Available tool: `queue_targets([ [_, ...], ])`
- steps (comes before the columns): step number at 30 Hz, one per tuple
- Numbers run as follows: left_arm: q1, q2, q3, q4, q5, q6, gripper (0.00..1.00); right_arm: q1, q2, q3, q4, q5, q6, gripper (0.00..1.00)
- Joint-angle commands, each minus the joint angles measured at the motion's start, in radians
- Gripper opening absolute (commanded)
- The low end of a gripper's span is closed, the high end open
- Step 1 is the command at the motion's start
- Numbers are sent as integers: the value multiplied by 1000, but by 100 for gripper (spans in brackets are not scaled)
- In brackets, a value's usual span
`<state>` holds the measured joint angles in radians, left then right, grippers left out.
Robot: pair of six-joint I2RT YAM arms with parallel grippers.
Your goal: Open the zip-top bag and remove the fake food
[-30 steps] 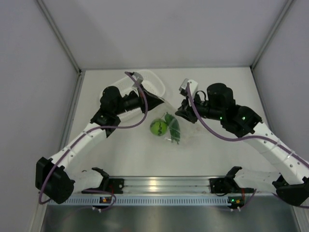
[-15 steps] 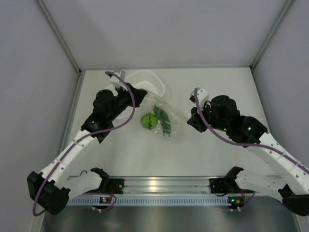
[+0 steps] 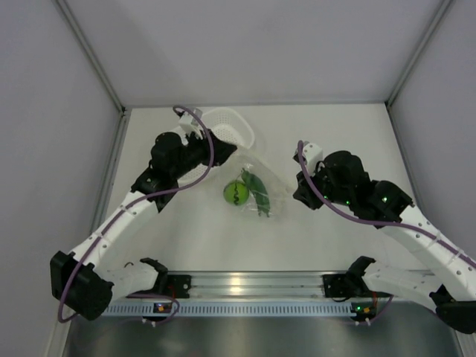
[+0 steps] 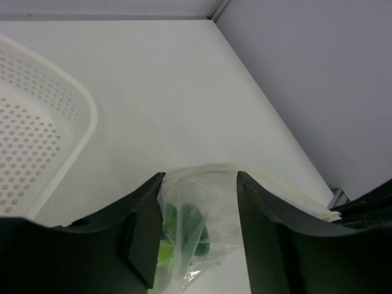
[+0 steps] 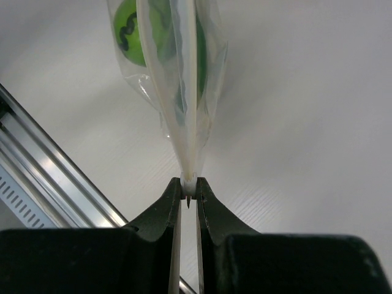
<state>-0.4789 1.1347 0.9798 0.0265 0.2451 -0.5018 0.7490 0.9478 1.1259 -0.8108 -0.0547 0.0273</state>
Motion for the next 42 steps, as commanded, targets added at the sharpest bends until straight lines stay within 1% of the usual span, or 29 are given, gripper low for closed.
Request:
queue_targets([
  [1, 3, 19, 26, 127, 232, 6, 59, -11, -24, 8, -10, -17, -12, 0],
  [2, 2, 23, 25, 127, 232, 20, 67, -10, -21, 5, -11, -26, -15, 0],
  [3, 3, 25, 20, 125, 212, 26, 74, -10, -23, 2, -1, -52, -18, 0],
  [5, 3, 28, 17, 127, 178, 28, 80, -10, -23, -12, 13, -77, -18, 0],
  [8, 2, 51, 31, 103, 132, 13, 81, -10, -15, -21, 24, -108, -18, 0],
  [9, 3, 63, 39, 93, 128, 11, 79, -10, -17, -24, 27, -108, -18, 0],
  [10, 3, 85, 54, 83, 123, 9, 74, -10, -15, -29, 32, -108, -18, 0],
  [12, 3, 111, 78, 41, 112, 16, 73, -8, -21, -35, 39, -117, -17, 0],
  [13, 3, 132, 85, 24, 85, 19, 73, -8, -27, -40, 44, -117, -17, 0],
  [15, 3, 149, 100, -23, 34, 35, 76, -8, -35, -44, 47, -103, -18, 0],
  [16, 3, 160, 105, -57, 8, 43, 82, -8, -35, -44, 47, -93, -17, 0],
  [17, 3, 161, 108, -77, -50, 52, 85, -8, -37, -46, 42, -74, -17, 0],
  [19, 2, 157, 108, -97, -79, 57, 90, -8, -27, -46, 38, -63, -18, 0],
  [20, 3, 152, 108, -97, -89, 57, 97, -8, -24, -48, 39, -57, -17, 0],
  [21, 3, 151, 109, -97, -89, 52, 98, -8, -15, -48, 39, -56, -18, 0],
  [26, 3, 131, 115, -111, -102, 10, 98, -7, -4, -46, 51, -53, -7, 0],
  [30, -4, 97, 131, -152, -130, -27, 98, 1, -15, -46, 76, -86, -4, 0],
  [32, -30, 91, 149, -203, -156, -20, 97, 7, -17, -43, 84, -100, -3, 0],
  [36, -96, 92, 207, -279, -228, -4, 91, 19, 5, -38, 90, -89, -3, 0],
  [37, -131, 100, 220, -295, -283, 5, 89, 24, 6, -37, 94, -85, 0, 0],
  [39, -168, 112, 261, -356, -329, 19, 86, 33, 17, -35, 99, -77, 2, 0],
  [40, -206, 128, 275, -378, -358, 29, 85, 36, 20, -34, 104, -74, 3, 0],
  [42, -234, 148, 299, -413, -376, 35, 82, 47, 26, -29, 105, -59, 5, 0],
])
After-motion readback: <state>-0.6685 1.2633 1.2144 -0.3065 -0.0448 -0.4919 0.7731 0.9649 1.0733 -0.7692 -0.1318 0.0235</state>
